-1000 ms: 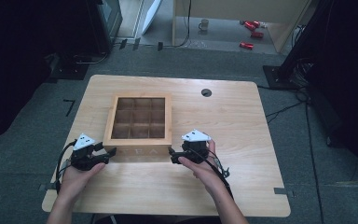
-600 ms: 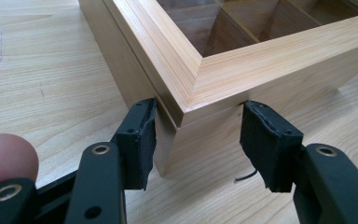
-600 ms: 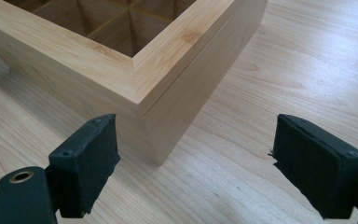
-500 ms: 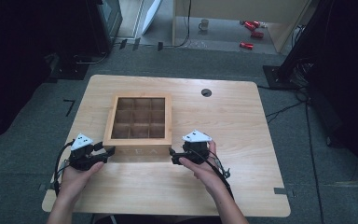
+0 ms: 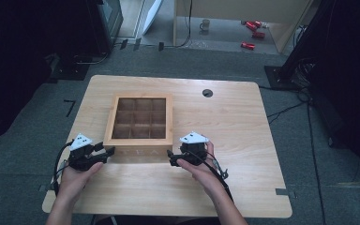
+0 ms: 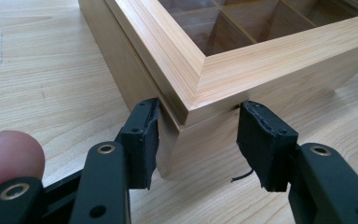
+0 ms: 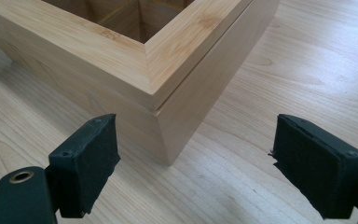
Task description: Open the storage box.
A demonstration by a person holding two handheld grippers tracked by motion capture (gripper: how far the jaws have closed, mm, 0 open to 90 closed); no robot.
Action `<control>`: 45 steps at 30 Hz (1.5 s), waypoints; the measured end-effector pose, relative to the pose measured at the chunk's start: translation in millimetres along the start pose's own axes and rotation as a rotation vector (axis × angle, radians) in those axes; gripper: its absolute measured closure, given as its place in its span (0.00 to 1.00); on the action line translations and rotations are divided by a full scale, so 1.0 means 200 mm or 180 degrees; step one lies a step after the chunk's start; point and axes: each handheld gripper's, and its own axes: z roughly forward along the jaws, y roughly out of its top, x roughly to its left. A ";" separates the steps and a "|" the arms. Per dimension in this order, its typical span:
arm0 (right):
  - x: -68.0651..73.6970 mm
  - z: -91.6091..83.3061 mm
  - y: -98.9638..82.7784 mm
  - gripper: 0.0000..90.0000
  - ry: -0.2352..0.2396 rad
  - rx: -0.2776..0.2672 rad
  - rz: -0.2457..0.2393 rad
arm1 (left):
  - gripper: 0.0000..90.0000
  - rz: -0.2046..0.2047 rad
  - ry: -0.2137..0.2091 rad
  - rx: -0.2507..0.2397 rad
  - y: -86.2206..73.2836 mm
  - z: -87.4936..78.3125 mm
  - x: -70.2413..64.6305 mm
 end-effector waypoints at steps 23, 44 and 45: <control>0.02 0.04 0.00 0.16 0.0058 -0.0006 0.0009 | 0.57 -0.0095 -0.0034 -0.0037 0.00 -0.01 0.01; 0.03 0.01 0.06 0.19 -0.0172 -0.0557 -0.0042 | 0.56 -0.0140 -0.0064 -0.0305 0.05 -0.05 -0.01; 0.03 0.01 0.06 0.19 -0.0187 -0.0553 -0.0070 | 0.53 -0.0145 -0.0080 -0.0303 0.05 -0.06 -0.01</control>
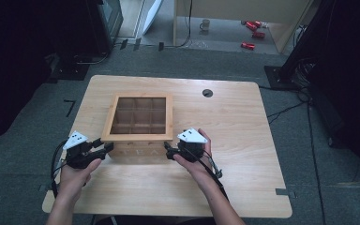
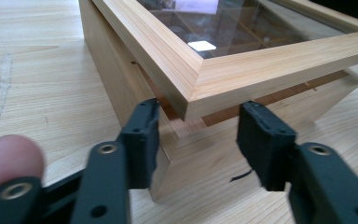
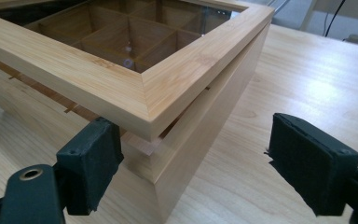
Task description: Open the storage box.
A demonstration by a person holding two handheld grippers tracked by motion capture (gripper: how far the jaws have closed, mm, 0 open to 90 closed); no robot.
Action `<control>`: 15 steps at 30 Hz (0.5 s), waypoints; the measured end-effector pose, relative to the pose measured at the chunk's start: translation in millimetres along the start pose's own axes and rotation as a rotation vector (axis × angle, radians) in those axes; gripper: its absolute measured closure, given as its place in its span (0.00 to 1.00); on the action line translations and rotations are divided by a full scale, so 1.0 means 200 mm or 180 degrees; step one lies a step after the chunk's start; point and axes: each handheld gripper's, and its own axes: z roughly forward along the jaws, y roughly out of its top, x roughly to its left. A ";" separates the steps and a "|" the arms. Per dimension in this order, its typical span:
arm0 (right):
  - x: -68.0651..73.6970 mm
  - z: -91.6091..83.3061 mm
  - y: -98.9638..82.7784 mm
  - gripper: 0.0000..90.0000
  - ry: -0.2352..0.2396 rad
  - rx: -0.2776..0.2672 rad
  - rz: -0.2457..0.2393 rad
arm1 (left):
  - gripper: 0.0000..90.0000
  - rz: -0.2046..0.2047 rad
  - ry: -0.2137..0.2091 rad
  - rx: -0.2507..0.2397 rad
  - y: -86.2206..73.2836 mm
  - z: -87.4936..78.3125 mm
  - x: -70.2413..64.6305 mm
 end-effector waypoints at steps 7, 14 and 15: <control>0.00 -0.02 0.07 0.19 0.0027 -0.0103 -0.0087 | 0.16 -0.0007 0.0316 0.0331 -0.06 0.00 0.05; -0.02 -0.03 0.16 0.16 0.0048 -0.0191 -0.0170 | 0.16 0.0002 0.0538 0.0624 -0.19 0.04 0.10; -0.03 -0.03 0.18 0.16 0.0047 -0.0198 -0.0174 | 0.16 0.0001 0.0550 0.0659 -0.21 0.05 0.11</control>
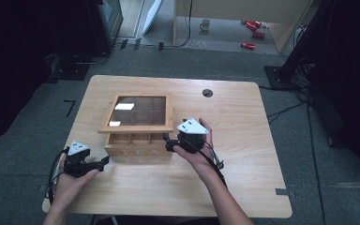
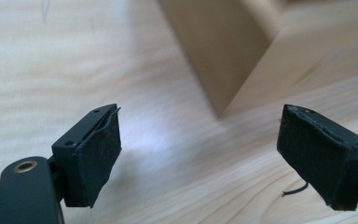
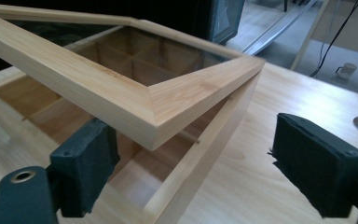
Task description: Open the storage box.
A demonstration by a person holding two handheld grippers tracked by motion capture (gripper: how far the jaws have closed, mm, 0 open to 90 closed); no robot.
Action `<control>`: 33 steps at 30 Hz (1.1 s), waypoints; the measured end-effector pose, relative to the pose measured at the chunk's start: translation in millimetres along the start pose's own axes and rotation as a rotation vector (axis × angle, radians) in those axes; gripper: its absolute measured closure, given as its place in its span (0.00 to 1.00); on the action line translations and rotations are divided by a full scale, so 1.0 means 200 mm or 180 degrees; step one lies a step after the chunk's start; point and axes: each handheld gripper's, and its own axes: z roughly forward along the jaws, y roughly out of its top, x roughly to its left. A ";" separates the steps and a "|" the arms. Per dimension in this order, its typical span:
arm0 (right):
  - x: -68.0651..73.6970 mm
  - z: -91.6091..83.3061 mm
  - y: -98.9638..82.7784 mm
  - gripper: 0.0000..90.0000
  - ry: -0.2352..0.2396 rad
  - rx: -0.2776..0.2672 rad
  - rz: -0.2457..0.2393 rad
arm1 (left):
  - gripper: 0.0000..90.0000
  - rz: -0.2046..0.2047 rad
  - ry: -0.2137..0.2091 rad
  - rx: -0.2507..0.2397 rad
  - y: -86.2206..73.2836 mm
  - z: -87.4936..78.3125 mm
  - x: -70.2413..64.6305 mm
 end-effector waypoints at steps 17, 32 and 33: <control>-0.06 0.07 0.25 0.16 0.0037 -0.0279 -0.0308 | 0.17 0.0128 -0.0163 -0.0136 -0.09 0.03 0.01; -0.15 0.18 0.42 0.53 0.0151 -0.0630 -0.0292 | 0.18 0.0089 -0.0295 -0.0157 -0.09 0.03 0.02; -0.16 0.18 0.43 0.54 0.0152 -0.0632 -0.0304 | 0.18 0.0088 -0.0299 -0.0159 -0.09 0.03 0.02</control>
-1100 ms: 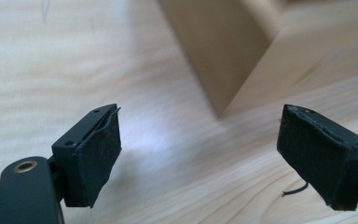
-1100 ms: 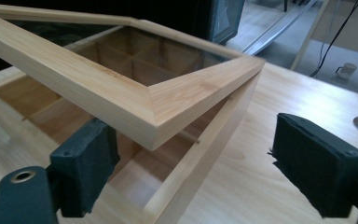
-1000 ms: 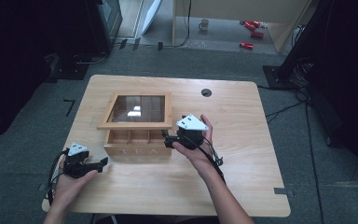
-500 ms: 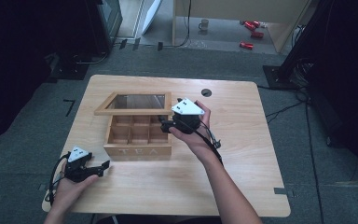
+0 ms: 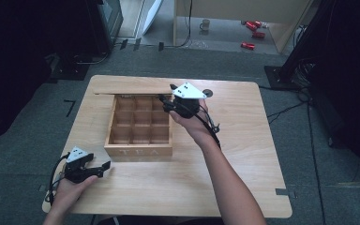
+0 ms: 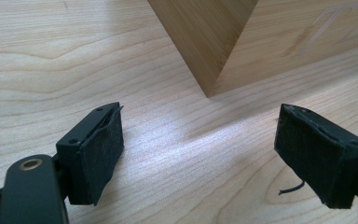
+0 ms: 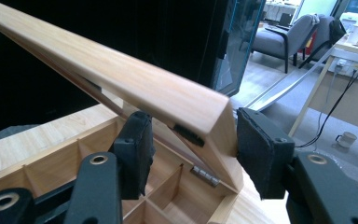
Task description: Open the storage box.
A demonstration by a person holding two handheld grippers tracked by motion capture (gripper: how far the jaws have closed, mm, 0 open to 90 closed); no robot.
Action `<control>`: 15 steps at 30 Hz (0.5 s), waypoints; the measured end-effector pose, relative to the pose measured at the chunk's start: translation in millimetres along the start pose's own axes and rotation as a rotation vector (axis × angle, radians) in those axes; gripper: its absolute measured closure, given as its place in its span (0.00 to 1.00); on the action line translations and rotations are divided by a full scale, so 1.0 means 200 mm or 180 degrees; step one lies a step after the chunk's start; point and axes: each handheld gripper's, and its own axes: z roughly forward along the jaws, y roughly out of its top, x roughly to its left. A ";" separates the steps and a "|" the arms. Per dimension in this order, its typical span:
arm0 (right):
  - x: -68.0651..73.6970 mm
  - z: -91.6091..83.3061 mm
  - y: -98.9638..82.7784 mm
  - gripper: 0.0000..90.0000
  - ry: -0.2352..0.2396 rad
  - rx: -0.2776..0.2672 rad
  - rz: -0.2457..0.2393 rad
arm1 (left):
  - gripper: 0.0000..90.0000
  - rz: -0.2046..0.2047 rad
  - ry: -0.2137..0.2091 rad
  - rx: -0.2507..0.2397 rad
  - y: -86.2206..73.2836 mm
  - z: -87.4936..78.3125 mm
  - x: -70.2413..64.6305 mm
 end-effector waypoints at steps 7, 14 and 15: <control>-0.06 0.07 0.03 0.54 0.0091 0.0136 0.0007 | 0.18 -0.0007 -0.0019 -0.0003 0.00 0.00 0.00; -0.09 0.14 0.02 0.54 0.0026 0.0174 0.0051 | 0.18 -0.0008 -0.0022 -0.0008 0.00 0.00 0.00; -0.09 0.15 0.02 0.54 0.0014 0.0164 0.0067 | 0.18 -0.0006 -0.0018 -0.0012 0.00 0.00 0.00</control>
